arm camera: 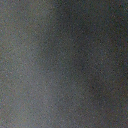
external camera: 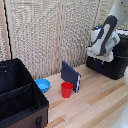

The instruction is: Please move the gripper into proximity with the fryer handle. Once close enough, gingerly grasp the handle and gently tug the fryer basket open in your direction.

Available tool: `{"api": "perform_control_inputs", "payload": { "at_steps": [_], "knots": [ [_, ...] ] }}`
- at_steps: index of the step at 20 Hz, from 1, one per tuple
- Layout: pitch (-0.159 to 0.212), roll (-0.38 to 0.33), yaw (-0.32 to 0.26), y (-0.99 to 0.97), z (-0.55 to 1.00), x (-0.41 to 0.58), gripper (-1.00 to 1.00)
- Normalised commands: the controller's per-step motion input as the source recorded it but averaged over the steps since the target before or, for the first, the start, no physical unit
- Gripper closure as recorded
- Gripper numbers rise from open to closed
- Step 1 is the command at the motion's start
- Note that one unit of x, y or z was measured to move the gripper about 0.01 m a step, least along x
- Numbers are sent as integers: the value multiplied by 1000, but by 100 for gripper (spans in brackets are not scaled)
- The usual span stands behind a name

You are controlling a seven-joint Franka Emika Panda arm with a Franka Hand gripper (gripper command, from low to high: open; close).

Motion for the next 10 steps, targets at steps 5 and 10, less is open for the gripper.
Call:
{"api": "perform_control_inputs", "payload": {
  "at_steps": [5,10],
  "knots": [
    [6,142,-52,659,183,-310,100],
    [-107,9,0,939,98,-347,100]
  ]
}}
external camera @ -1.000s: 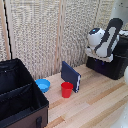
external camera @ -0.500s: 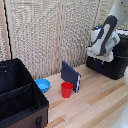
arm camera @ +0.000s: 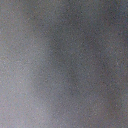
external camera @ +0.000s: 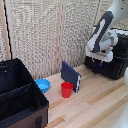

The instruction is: Please move the gripper into proximity with the fryer handle. Once close enough, gingerly grasp the handle and gently tug the fryer basket open in your direction.

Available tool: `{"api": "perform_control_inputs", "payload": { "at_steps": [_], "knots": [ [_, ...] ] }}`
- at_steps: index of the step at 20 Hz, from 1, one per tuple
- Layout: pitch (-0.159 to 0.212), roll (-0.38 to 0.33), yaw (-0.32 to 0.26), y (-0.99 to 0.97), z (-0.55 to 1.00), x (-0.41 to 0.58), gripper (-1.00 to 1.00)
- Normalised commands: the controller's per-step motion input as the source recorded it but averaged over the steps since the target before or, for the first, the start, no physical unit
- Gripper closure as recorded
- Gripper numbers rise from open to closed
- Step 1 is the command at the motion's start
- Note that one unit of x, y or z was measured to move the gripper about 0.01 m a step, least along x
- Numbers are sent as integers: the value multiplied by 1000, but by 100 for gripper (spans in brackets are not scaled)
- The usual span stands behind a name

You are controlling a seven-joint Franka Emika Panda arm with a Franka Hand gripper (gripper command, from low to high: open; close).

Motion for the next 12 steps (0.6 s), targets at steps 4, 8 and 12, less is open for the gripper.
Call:
{"api": "perform_control_inputs", "payload": {
  "at_steps": [4,8,12],
  "knots": [
    [-116,5,0,954,52,-303,100],
    [-88,0,-61,936,-19,-78,100],
    [-73,-40,-191,680,-101,91,100]
  ]
}}
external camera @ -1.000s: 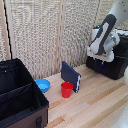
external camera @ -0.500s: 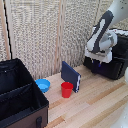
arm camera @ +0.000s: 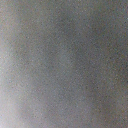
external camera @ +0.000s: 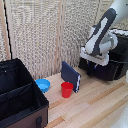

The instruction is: Please move the gripper into proximity with the fryer handle. Once close enough, gingerly grasp the handle and gently tug the fryer basket open in your direction.

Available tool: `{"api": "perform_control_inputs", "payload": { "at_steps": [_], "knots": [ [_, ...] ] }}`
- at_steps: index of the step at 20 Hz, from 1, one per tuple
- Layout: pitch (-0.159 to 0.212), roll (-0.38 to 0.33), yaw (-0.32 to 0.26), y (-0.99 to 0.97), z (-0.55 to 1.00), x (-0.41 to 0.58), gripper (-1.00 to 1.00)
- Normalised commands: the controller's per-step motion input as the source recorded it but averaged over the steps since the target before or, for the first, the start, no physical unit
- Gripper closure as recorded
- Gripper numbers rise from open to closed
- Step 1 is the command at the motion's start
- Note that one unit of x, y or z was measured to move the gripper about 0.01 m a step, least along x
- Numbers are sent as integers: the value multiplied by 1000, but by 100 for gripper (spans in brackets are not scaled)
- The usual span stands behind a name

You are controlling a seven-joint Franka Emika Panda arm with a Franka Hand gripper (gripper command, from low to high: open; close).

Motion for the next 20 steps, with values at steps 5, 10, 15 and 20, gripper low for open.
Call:
{"api": "perform_control_inputs", "payload": {
  "at_steps": [5,10,15,20],
  "knots": [
    [-132,-25,-264,323,-165,150,100],
    [-38,-1,-229,286,-207,258,100],
    [119,-9,-103,246,-274,226,100],
    [74,4,0,114,-87,10,-100]
  ]
}}
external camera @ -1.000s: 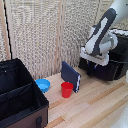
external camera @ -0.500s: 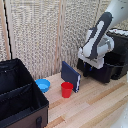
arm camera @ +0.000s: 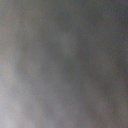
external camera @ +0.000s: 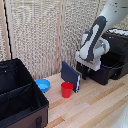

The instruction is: Please move the gripper into proximity with the fryer handle. Once close enough, gingerly grasp the handle and gently tug the fryer basket open in your direction.

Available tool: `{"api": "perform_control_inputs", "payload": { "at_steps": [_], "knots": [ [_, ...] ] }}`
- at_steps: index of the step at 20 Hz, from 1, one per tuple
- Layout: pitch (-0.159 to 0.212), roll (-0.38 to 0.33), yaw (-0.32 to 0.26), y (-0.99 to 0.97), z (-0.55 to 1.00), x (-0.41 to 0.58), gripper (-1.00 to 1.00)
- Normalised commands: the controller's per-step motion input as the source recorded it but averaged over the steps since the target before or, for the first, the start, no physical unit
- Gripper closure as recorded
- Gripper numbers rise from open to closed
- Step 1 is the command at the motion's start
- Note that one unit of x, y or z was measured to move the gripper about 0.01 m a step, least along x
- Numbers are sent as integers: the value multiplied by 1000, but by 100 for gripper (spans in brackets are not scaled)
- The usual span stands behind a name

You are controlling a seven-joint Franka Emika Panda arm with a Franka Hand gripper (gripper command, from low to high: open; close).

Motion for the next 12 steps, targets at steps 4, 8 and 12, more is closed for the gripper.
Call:
{"api": "perform_control_inputs", "payload": {
  "at_steps": [4,8,12],
  "knots": [
    [31,1,-6,26,436,-13,-100],
    [77,-6,-20,8,803,-39,-100],
    [102,-3,-17,63,783,0,-100]
  ]
}}
